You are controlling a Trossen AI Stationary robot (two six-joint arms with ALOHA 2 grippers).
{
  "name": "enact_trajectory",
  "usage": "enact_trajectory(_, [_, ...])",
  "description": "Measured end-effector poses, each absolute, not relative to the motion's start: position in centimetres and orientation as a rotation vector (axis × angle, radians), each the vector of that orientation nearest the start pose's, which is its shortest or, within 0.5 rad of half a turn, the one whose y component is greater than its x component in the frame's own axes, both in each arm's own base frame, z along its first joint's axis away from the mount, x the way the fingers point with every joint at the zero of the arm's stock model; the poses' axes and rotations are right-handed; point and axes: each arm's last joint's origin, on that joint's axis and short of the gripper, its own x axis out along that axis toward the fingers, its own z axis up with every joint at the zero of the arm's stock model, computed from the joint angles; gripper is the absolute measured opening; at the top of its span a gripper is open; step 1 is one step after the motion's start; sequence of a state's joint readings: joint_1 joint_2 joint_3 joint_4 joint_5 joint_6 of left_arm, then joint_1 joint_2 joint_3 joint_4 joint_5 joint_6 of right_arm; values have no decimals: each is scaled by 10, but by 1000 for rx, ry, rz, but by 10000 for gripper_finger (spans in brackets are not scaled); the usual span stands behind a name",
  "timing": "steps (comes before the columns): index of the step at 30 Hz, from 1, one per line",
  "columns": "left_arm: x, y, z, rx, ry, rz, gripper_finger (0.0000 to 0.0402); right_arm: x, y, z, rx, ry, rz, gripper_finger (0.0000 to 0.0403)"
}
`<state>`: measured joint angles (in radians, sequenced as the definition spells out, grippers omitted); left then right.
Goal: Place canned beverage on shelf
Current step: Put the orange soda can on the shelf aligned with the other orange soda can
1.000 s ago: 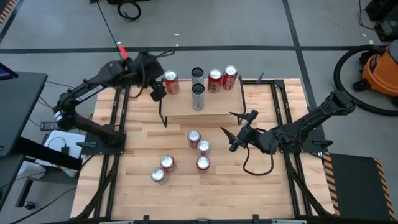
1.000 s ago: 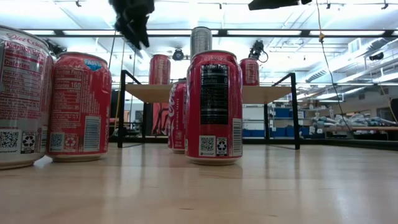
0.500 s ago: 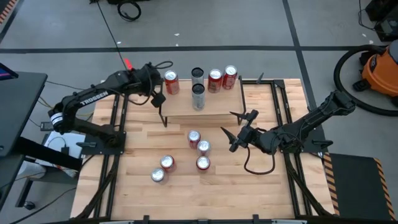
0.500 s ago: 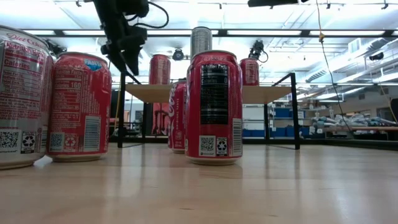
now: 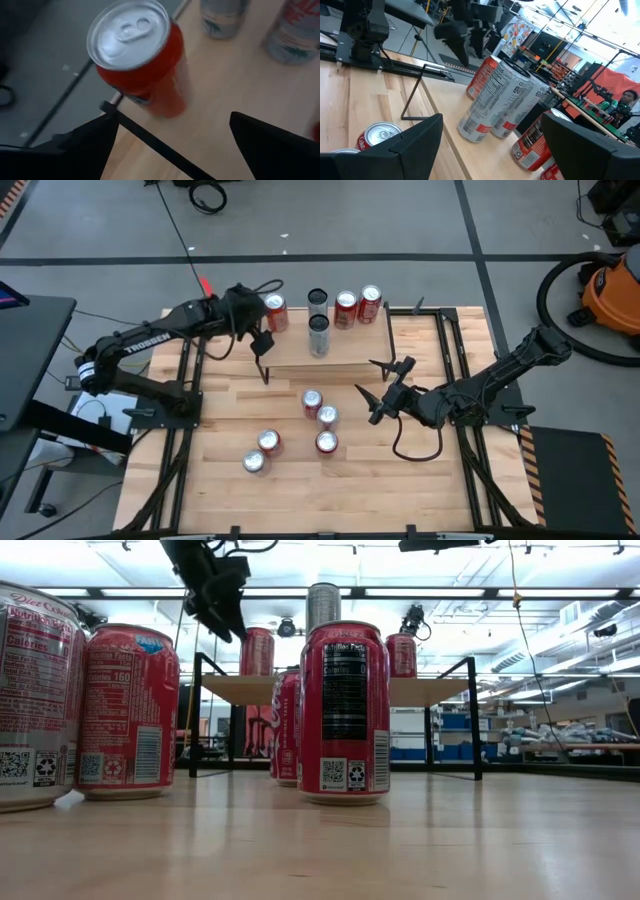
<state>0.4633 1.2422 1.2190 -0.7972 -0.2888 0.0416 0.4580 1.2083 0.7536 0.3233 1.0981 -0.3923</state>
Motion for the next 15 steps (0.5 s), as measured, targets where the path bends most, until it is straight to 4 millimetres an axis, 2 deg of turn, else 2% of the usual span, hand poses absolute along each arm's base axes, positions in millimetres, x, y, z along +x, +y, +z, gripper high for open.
enact_trajectory(5, [222, 116, 343, 42, 795, 807, 393, 238, 89, 286, -472, 220, -614, 347])
enact_trajectory(15, [217, 126, 344, 12, 782, 893, 393, 239, 89, 286, -468, 216, -600, 347])
